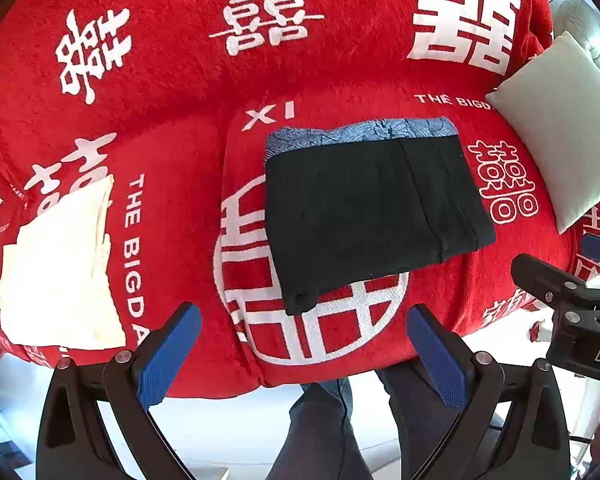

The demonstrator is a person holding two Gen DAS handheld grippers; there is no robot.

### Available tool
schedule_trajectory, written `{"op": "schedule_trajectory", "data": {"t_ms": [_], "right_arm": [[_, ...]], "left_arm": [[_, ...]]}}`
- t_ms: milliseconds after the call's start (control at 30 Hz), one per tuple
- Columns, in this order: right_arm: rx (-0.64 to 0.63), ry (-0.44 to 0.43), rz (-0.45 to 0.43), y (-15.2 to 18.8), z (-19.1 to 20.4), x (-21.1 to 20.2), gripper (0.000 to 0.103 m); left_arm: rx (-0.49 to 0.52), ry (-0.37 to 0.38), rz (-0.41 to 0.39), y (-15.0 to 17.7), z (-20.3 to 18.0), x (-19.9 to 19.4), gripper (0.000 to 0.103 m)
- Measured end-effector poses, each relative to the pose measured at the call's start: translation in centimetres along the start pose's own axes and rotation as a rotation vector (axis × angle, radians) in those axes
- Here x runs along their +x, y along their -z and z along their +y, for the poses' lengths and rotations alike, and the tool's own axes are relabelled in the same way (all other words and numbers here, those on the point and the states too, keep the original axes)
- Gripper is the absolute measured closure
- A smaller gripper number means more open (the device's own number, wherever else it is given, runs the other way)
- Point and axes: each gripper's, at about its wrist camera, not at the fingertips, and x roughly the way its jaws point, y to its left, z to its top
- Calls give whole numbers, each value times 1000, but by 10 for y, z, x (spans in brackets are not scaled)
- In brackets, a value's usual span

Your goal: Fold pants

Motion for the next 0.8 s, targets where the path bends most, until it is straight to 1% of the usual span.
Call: {"op": "schedule_trajectory", "data": {"t_ms": [333,567,800], "right_arm": [[-6,10,-7,-1,1,-3,0],[-6,18,-2,-2,1,-2,0],[-15,-4,-7,-5,1,0,0]], "left_arm": [[-8,-4,-3,0,5,-2,0],[-4,10,-5,0,5,-3,0],[-27,15,6,-2,7,1,0]]}}
